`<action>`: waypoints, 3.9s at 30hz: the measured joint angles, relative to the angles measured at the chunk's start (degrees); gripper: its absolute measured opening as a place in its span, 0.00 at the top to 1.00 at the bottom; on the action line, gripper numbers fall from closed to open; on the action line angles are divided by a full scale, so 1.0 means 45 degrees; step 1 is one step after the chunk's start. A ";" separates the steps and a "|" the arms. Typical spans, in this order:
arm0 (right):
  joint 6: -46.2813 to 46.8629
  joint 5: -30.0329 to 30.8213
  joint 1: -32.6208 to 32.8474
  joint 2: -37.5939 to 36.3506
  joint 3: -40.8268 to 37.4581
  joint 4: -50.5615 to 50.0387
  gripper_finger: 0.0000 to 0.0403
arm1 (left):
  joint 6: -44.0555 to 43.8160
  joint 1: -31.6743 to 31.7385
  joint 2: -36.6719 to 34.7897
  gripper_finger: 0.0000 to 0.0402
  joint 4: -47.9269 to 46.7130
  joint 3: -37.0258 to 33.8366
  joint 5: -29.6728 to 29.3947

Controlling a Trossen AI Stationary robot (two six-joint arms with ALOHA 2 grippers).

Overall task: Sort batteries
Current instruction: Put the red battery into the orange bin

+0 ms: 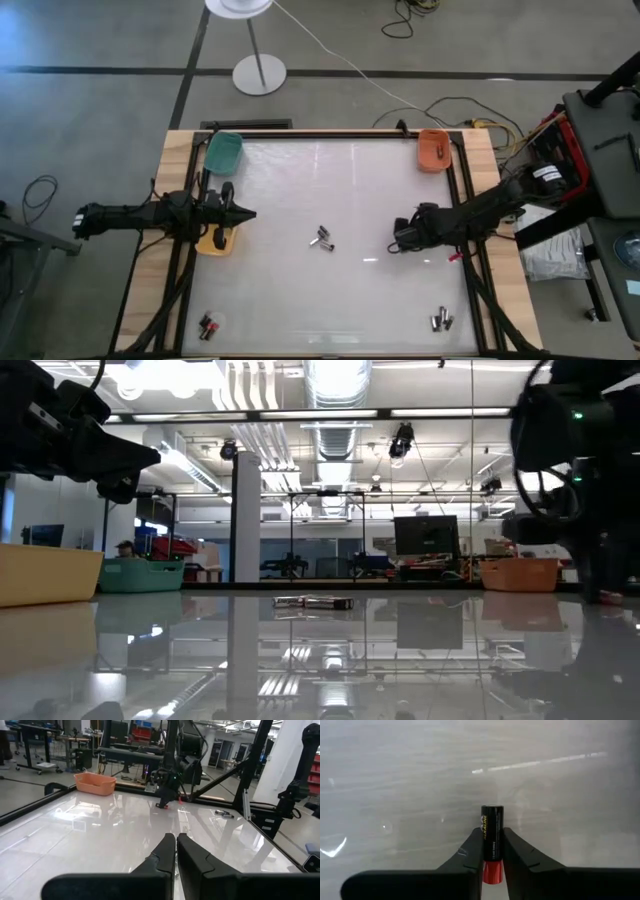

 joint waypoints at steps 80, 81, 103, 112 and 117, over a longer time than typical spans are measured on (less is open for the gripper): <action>-1.5765 0.2880 -1.6280 0.6108 0.7374 -0.1281 0.66 | 0.0000 -0.0005 -0.0005 1.00 -0.0005 0.0000 0.0005; -1.5766 0.2984 -1.6253 0.6103 0.7472 -0.1450 0.64 | 0.0004 -0.0001 0.0000 1.00 -0.0005 0.0000 0.0005; -1.6831 0.5989 -0.8397 0.2376 0.8351 -0.0842 0.59 | 0.0005 -0.0003 0.0000 1.00 -0.0002 0.0000 0.0005; -2.4802 0.4724 -0.3824 0.3476 0.7474 0.8121 0.55 | 0.0000 0.0000 0.0000 1.00 0.0000 0.0000 0.0005; -2.7041 0.0674 -0.3007 0.4559 0.7473 1.0855 0.57 | 0.0025 -0.0005 0.0000 1.00 -0.0005 0.0000 0.0005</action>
